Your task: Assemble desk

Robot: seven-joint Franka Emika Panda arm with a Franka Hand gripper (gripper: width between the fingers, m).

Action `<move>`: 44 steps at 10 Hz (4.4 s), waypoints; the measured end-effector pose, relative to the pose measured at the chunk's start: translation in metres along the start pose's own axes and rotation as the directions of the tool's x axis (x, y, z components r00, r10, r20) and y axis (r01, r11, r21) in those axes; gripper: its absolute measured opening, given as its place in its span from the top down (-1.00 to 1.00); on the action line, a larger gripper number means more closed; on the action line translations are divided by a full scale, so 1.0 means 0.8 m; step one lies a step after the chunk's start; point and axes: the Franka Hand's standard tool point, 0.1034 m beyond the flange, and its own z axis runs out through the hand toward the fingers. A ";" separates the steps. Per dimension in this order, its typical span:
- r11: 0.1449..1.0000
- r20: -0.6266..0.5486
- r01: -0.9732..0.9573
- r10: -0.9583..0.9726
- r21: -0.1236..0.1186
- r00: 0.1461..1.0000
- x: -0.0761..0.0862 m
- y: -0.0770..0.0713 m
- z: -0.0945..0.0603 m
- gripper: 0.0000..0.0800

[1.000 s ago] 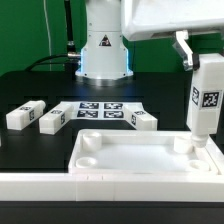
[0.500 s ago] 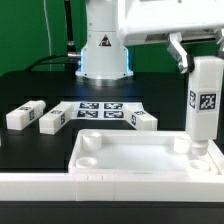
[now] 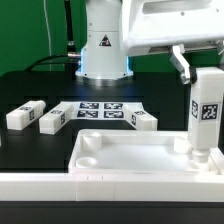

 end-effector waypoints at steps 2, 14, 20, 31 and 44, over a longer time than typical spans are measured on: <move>1.000 0.009 0.005 -0.005 0.003 1.000 -0.007 -0.005 0.003 0.27; 1.000 -0.002 0.020 -0.020 0.001 1.000 -0.015 -0.004 0.009 0.27; 1.000 -0.010 0.025 -0.025 -0.001 1.000 -0.021 -0.006 0.001 0.27; 1.000 0.005 0.029 -0.029 0.001 1.000 -0.040 -0.009 0.012 0.27; 1.000 -0.045 0.031 -0.031 -0.001 0.998 -0.029 -0.013 0.006 -0.62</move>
Offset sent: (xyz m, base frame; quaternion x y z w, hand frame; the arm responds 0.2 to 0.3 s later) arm 0.0080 -0.0047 -0.0023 0.0009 0.0017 -0.0051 1.0000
